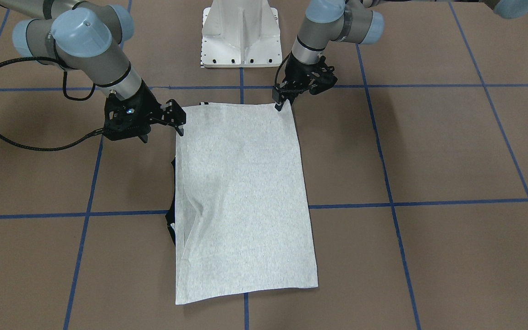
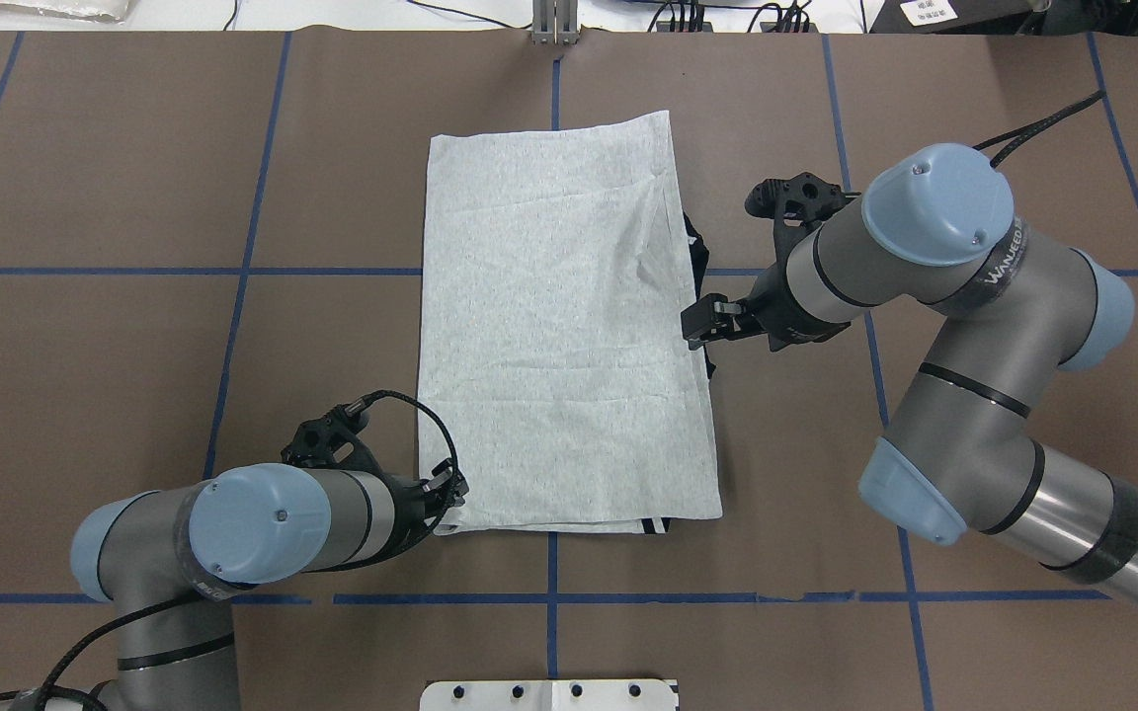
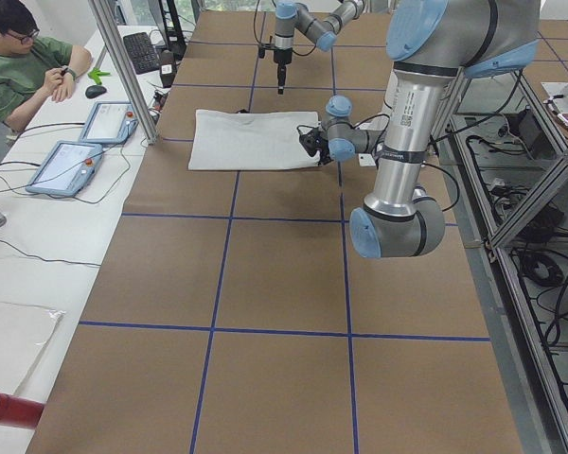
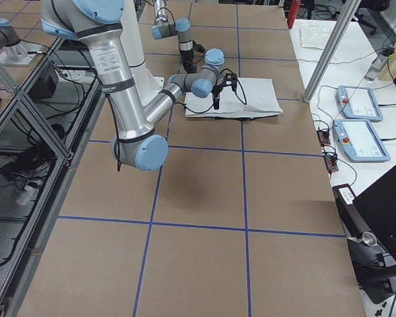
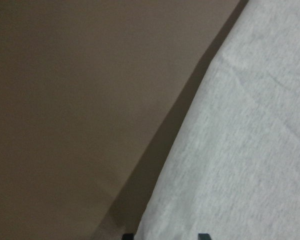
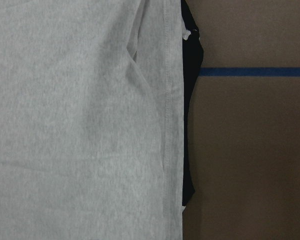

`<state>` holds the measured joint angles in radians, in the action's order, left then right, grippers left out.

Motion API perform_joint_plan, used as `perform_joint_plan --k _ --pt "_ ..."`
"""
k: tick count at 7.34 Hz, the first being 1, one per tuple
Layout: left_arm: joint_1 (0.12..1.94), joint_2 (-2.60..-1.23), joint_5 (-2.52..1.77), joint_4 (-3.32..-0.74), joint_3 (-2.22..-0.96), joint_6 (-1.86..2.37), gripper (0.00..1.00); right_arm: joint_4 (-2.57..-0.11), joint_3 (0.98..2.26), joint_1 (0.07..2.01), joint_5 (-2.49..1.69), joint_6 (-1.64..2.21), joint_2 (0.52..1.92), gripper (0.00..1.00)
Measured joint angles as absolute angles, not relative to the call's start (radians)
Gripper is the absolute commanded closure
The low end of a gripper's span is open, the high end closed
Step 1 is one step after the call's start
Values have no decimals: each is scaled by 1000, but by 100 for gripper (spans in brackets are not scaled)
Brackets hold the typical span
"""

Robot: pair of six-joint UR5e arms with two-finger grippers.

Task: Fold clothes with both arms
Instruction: 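Move the right gripper to the shirt's near corner beside the left gripper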

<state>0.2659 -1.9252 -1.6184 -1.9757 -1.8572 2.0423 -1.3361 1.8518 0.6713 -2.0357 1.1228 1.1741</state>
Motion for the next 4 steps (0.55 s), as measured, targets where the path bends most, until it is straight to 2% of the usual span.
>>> perform_joint_plan --k 4 --pt "268 -1928 -1622 -1976 -1858 2040 96 -1336 1852 671 -2035 1123 1174 0"
